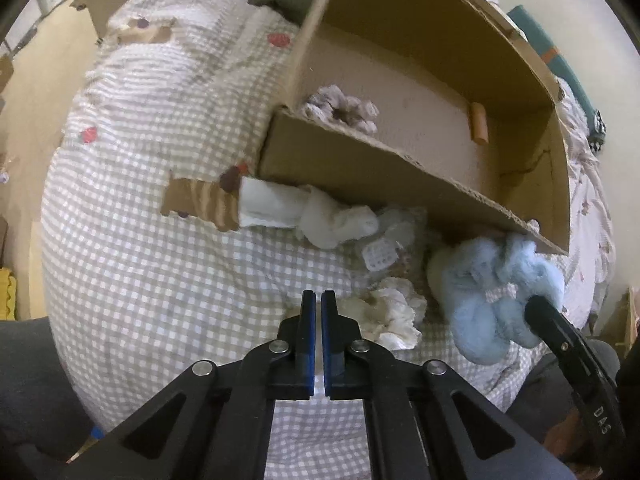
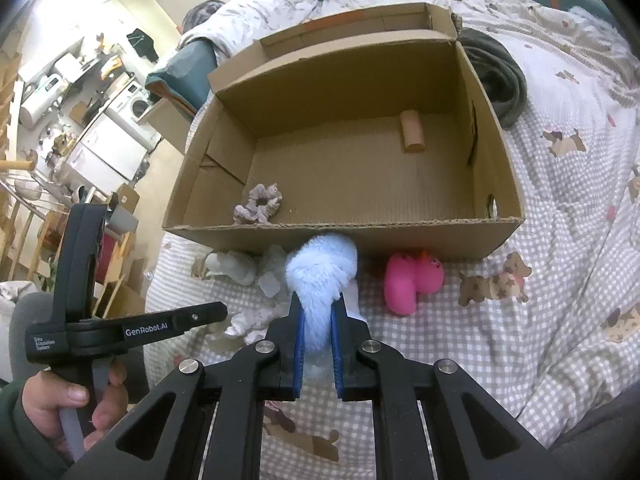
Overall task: Organize soft objects
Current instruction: 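Grasp the light-blue fluffy scrunchie with the right tool, then lift the blue scrunchie with the right tool and lower it into the box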
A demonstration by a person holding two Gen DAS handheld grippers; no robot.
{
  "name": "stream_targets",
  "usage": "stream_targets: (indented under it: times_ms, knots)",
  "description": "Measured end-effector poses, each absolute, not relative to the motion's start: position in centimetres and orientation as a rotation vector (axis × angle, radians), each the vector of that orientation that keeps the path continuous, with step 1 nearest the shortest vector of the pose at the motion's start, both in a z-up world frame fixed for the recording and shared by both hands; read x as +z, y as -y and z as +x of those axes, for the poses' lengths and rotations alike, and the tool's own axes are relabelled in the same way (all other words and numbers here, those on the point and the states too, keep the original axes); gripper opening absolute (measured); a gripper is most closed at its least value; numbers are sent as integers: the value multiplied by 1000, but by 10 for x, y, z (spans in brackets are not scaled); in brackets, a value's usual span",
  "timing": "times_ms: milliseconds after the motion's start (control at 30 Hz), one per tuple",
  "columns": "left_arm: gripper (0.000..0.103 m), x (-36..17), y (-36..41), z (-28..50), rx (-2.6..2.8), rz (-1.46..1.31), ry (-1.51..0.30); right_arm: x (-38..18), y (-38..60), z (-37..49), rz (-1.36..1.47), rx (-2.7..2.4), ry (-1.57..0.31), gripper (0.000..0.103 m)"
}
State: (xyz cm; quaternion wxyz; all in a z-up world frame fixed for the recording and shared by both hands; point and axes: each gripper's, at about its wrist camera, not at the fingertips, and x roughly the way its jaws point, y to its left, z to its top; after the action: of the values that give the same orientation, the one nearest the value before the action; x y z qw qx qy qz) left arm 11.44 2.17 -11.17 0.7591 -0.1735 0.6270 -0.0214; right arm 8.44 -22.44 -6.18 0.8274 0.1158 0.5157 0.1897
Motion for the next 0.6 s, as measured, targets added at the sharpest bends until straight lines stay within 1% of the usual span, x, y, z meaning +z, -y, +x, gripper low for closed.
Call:
stream_targets:
  times_ms: [100, 133, 167, 200, 233, 600]
  knots:
    - [4, -107, -28, 113, -31, -400, -1352, -60, 225, 83, 243, 403, -1089, 13]
    - [7, -108, -29, 112, -36, -416, -1361, -60, 225, 82, 243, 403, -1087, 13]
    - [16, -111, -30, 112, -36, -429, -1379, -60, 225, 83, 243, 403, -1087, 13]
    - [22, -114, -30, 112, -30, -433, -1395, -60, 225, 83, 243, 402, -1088, 13]
    - [26, -121, -33, 111, -22, -437, -1409, -60, 225, 83, 241, 402, -1089, 13]
    - [27, -138, -11, 120, -43, -405, -1445, -62, 225, 86, 243, 400, -1096, 13]
